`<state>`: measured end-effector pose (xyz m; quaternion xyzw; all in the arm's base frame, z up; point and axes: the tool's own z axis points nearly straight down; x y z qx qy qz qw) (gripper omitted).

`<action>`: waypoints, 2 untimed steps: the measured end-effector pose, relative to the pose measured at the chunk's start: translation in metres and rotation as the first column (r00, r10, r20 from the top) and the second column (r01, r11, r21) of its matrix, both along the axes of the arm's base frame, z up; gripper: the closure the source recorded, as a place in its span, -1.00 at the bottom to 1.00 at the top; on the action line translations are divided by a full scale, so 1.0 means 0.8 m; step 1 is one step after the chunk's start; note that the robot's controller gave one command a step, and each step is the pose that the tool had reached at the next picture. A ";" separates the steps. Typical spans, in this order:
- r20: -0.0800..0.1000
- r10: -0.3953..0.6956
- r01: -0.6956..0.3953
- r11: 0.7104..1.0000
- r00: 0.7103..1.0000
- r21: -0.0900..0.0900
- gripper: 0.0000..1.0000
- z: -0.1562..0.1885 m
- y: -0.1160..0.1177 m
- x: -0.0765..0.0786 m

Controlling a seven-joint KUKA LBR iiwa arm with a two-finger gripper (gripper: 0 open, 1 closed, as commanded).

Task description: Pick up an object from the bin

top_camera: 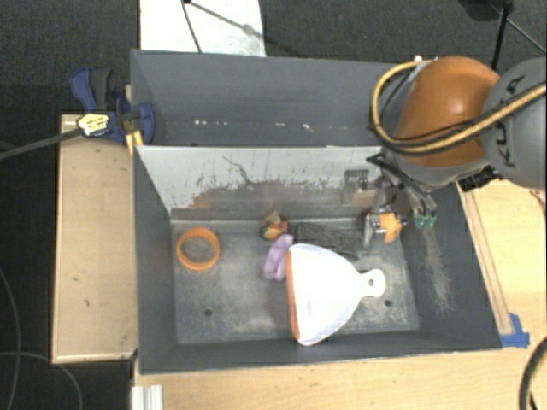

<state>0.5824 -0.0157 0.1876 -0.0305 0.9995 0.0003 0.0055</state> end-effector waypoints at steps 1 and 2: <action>-0.005 0.282 -0.282 0.959 0.959 -0.002 -1.00 -0.080 -0.008 -0.024; -0.002 0.185 -0.185 0.983 0.983 0.002 1.00 -0.131 -0.060 -0.018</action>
Offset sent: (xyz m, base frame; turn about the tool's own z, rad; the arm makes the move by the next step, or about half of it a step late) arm -0.0186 -0.0508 -0.1112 -0.1851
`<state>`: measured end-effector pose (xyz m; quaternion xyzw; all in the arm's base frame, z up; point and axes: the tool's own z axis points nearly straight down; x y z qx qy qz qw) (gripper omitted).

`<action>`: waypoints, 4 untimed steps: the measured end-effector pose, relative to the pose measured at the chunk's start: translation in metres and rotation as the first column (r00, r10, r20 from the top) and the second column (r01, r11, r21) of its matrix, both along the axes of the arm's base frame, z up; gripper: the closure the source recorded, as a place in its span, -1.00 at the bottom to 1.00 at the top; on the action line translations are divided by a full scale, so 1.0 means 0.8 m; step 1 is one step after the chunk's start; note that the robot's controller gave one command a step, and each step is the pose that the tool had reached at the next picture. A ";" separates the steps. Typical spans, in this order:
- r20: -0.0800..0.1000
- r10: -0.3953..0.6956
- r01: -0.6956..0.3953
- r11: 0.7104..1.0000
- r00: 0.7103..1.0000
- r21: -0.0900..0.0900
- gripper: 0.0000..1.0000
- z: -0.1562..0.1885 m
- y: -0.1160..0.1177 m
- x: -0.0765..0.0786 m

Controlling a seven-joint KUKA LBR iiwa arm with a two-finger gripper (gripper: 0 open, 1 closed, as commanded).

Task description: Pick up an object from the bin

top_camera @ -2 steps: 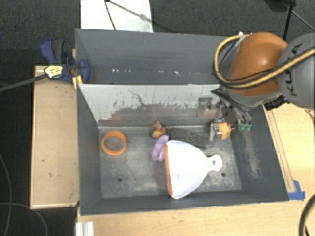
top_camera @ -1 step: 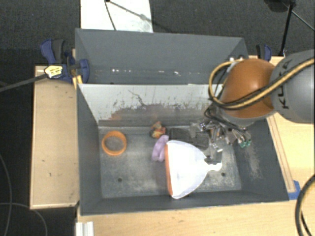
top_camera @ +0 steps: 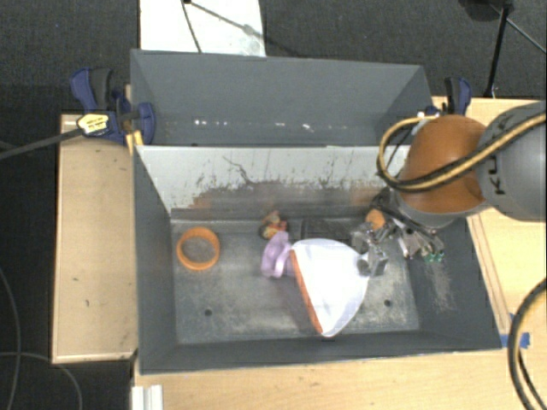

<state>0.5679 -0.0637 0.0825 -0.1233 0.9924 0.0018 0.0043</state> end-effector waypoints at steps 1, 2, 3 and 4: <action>0.000 0.000 0.000 1.000 1.000 0.000 1.00 0.000 0.000 0.000; -0.007 0.005 -0.005 1.000 1.000 -0.004 1.00 0.133 -0.008 0.009; -0.007 0.004 -0.004 1.000 1.000 -0.004 1.00 0.133 -0.008 0.009; -0.009 -0.018 0.018 1.000 1.000 -0.004 1.00 0.211 -0.012 0.013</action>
Offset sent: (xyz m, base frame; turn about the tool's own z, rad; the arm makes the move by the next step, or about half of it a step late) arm 0.0064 -0.0064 0.1059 -0.0101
